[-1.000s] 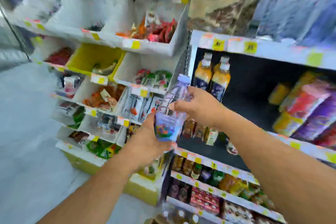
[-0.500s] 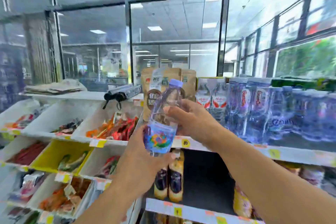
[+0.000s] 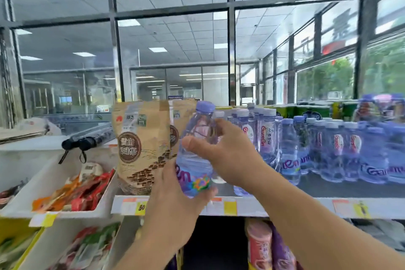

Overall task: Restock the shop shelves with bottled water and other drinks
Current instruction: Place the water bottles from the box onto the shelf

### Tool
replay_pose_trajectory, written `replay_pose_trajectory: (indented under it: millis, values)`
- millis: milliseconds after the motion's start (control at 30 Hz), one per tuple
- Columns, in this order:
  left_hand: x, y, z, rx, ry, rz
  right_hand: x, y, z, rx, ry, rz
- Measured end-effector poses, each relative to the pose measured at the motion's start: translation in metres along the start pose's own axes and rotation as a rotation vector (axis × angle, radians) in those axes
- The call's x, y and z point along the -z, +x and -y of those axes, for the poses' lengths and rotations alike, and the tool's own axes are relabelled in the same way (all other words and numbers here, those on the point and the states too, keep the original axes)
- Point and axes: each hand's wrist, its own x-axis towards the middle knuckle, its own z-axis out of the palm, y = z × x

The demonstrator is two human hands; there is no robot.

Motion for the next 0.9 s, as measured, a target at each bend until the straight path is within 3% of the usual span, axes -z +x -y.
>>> replay_pose_trajectory:
  millis: [267, 500, 667, 900]
  values:
    - [-0.094, 0.006, -0.060, -0.139, -0.194, 0.290, 0.111, -0.010, -0.044, -0.042, -0.162, -0.193]
    - [-0.183, 0.006, -0.095, -0.168, -0.159, 0.449, 0.194, -0.016, -0.095, -0.142, -0.212, -0.335]
    - [-0.223, 0.011, -0.105, -0.121, -0.095, 0.583, 0.218, -0.004, -0.139, -0.241, -0.306, -0.281]
    - [-0.248, 0.018, -0.107, -0.197, 0.013, 0.646, 0.219, 0.011, -0.171, -0.323, -0.359, -0.233]
